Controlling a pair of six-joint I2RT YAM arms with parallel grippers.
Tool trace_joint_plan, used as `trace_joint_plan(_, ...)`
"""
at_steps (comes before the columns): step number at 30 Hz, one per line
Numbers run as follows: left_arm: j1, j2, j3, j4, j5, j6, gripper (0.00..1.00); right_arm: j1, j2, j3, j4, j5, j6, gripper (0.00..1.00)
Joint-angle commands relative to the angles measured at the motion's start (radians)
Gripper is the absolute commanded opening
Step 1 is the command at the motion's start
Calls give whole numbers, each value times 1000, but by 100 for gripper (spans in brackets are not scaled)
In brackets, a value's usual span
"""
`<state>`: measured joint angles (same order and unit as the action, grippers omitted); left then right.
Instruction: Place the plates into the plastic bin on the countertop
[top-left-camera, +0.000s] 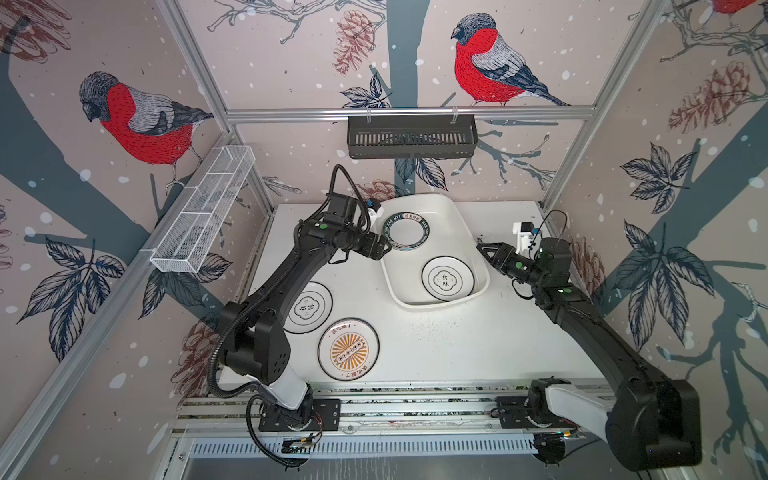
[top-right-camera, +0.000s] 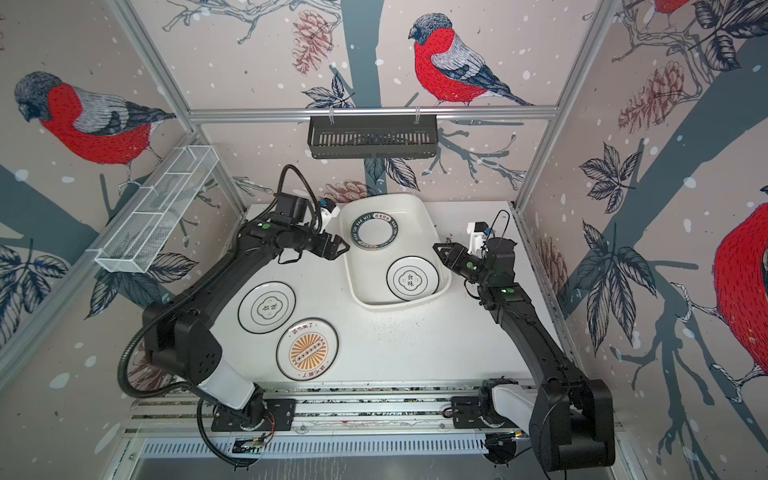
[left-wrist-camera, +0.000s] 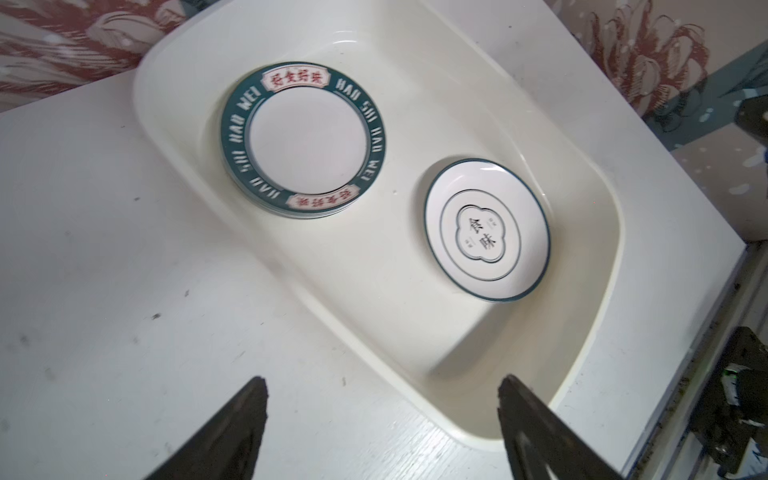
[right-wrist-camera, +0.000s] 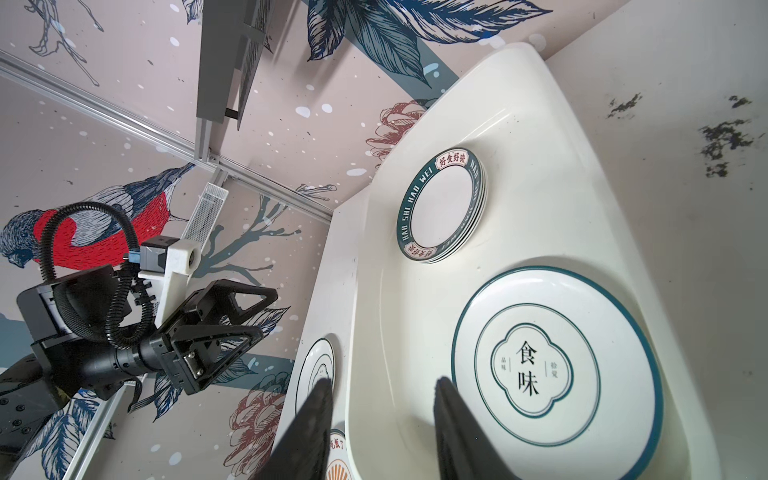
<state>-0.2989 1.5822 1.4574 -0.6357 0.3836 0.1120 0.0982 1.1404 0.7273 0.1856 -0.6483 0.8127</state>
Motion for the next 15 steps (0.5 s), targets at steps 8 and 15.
trace_joint_plan(8, 246, -235, -259, -63, -86, 162, 90, 33, 25, -12, 100, -13, 20, 42)
trace_joint_plan(15, 525, -328, -434, -128, -87, 312, 91, 37, 34, -26, 121, -18, 23, 42)
